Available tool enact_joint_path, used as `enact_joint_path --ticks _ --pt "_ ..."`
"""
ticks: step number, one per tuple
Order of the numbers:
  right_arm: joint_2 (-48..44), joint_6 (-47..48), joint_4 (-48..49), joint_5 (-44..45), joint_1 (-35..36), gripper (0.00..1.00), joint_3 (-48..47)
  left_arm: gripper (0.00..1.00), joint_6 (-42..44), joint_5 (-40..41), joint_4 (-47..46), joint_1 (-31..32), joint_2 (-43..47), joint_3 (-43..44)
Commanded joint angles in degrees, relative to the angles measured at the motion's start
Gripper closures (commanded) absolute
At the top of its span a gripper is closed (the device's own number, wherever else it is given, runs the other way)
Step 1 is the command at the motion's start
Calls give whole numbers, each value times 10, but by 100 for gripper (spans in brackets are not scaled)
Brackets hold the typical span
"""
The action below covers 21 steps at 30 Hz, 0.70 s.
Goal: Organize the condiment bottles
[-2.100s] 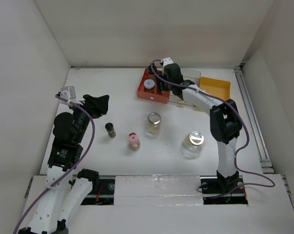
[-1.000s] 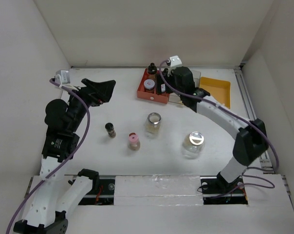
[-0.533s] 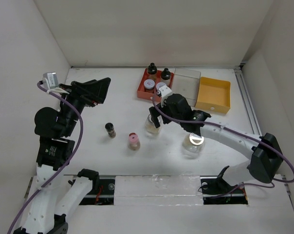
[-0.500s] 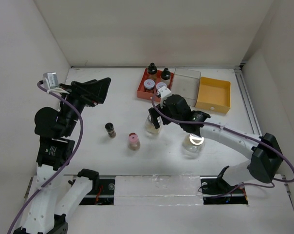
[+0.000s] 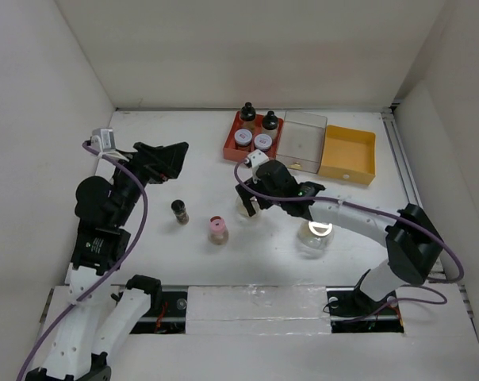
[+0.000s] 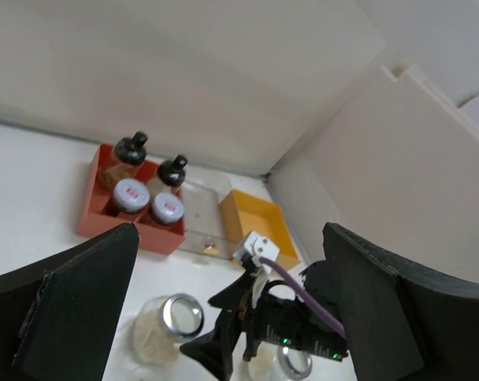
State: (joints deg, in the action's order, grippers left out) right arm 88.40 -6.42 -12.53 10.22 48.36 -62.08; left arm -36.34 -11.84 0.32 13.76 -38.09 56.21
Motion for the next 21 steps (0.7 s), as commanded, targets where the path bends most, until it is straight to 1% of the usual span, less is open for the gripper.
enact_joint_path --ticks 1,7,12,14,15,16,21 --pt "4 0 38 -12 2 0 -22 1 37 6 13 -1 2 -25" --pt "56 0 49 -35 2 0 -34 1 61 13 24 -1 -3 -52" --pt "70 5 81 -29 -18 0 -34 1 66 5 8 -1 -9 -58" --pt "78 5 96 -13 -18 0 -40 1 66 0 8 -1 -15 -65" --pt "83 5 96 -13 -18 0 -40 1 66 0 8 -1 -15 -65" --pt "83 5 102 -6 -18 3 -40 1 66 -6 8 -1 -15 -65" --pt "89 5 102 8 -18 3 -45 1 66 -20 3 -1 -20 -70"
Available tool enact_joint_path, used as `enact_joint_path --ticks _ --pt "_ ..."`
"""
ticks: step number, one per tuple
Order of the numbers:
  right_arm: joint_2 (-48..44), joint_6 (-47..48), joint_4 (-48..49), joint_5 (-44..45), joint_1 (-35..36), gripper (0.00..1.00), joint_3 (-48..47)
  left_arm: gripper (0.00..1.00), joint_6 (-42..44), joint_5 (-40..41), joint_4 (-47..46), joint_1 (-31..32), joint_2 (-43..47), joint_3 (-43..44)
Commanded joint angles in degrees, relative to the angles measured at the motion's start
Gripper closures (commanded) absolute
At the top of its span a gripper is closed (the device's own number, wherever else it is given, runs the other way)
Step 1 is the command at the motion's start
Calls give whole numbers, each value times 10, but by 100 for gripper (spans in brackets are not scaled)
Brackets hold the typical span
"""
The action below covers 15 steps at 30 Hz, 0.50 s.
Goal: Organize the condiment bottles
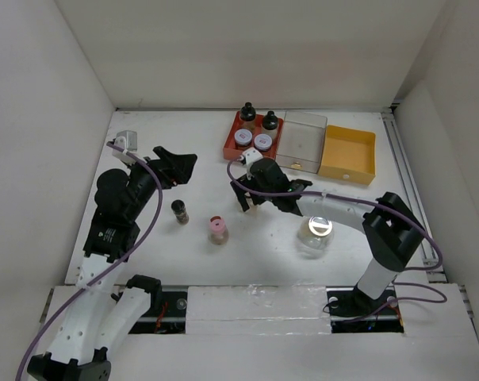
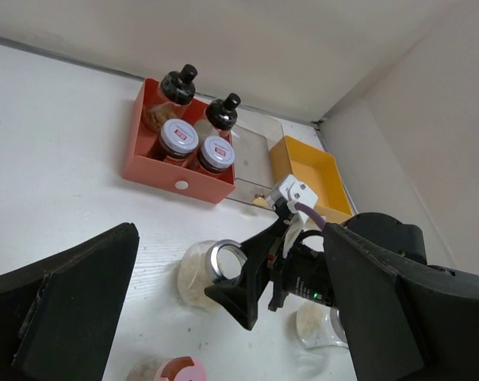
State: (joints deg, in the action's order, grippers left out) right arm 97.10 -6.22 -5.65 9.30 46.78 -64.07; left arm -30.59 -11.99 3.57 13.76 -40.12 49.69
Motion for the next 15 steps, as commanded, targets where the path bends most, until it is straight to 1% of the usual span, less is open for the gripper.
enact_joint_path --ticks 1,4,5,6,8,12,15 --pt "2 3 38 17 -2 3 -25 1 9 -18 -30 -1 0 -5" --pt "2 3 38 32 -2 25 -25 1 9 -18 -30 -1 0 -5" --pt "2 3 38 32 -2 31 -25 1 9 -18 -30 -1 0 -5" --pt "-3 3 38 39 -2 33 -25 1 9 -18 -30 -1 0 -5" --pt "-9 3 38 45 3 42 -25 1 9 -23 -35 -1 0 -5" --pt "-44 3 38 56 9 44 -19 1 9 -29 -40 -1 0 -10" --pt "-94 3 32 68 9 44 -13 1 9 -34 -40 -1 0 -10"
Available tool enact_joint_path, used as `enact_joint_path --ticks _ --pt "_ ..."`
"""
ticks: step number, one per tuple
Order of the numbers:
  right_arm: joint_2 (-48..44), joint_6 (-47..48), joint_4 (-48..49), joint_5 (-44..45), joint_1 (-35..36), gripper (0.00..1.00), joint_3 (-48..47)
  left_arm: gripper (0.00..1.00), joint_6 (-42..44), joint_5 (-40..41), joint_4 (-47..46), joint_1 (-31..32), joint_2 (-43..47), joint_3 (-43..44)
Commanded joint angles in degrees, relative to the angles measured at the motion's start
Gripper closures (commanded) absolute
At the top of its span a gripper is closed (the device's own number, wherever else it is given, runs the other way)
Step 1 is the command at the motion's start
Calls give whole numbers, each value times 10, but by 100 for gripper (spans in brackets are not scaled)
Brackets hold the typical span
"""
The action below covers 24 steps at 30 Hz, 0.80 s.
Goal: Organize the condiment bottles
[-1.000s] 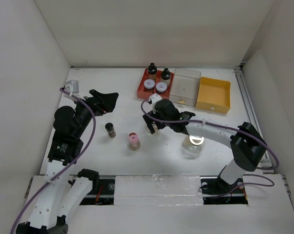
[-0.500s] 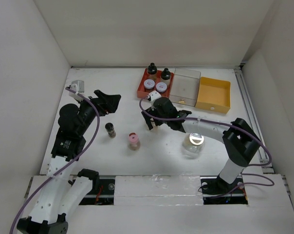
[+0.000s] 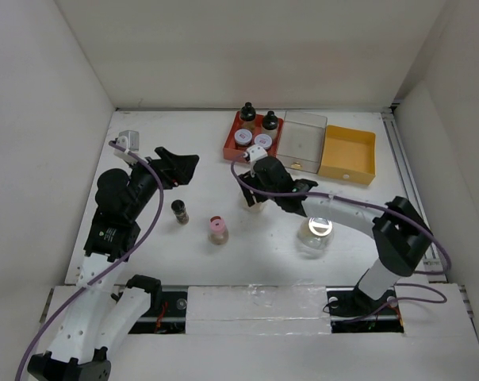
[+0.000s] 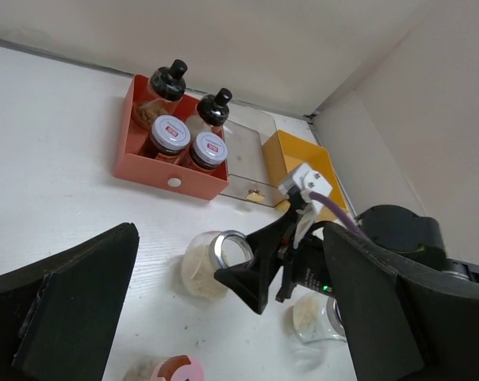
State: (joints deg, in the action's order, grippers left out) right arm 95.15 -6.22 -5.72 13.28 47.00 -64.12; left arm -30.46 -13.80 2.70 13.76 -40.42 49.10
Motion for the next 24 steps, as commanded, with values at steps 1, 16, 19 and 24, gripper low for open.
enact_joint_path --ticks 1,16,19,24 --pt "-103 3 33 35 6 44 -13 1 8 -16 -31 -1 -2 -4" --pt "-37 16 38 -16 -251 45 -181 1 2 -34 -48 5 -22 -4" --pt "37 23 44 -28 -282 45 -246 1 2 -29 -48 5 -22 -4" --pt "129 23 31 -59 -316 45 -325 1 2 -24 -43 5 -22 -4"
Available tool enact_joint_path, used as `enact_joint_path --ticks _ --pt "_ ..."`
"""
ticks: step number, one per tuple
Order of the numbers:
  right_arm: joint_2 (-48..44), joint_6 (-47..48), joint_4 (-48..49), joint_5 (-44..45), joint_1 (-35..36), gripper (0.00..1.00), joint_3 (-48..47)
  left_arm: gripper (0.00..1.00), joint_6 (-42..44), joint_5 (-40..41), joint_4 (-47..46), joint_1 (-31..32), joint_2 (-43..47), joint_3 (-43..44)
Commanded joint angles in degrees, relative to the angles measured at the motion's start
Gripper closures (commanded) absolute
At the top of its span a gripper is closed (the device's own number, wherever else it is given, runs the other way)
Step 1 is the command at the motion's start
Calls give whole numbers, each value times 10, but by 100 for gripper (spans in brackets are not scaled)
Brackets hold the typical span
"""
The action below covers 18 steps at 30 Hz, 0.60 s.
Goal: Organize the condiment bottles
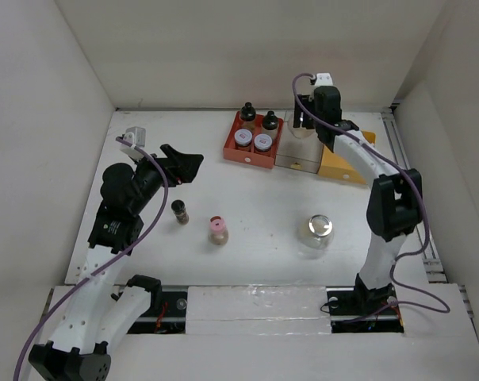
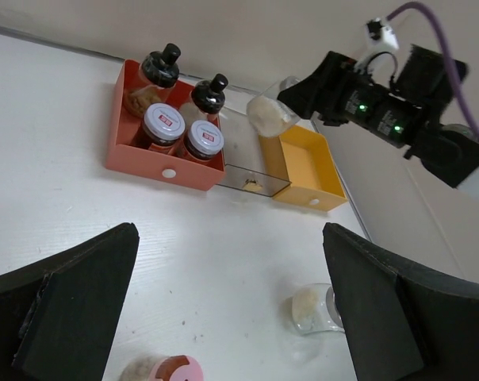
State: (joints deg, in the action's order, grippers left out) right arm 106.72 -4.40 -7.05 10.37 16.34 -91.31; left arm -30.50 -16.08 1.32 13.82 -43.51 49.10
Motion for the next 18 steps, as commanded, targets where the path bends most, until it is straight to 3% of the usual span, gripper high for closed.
enact_joint_path --ticks 1,18 --pt "35 4 44 -30 -10 45 -64 1 3 -1 -29 4 9 -4" --pt "145 -1 33 -38 -15 42 -120 1 8 -1 -29 4 -2 1"
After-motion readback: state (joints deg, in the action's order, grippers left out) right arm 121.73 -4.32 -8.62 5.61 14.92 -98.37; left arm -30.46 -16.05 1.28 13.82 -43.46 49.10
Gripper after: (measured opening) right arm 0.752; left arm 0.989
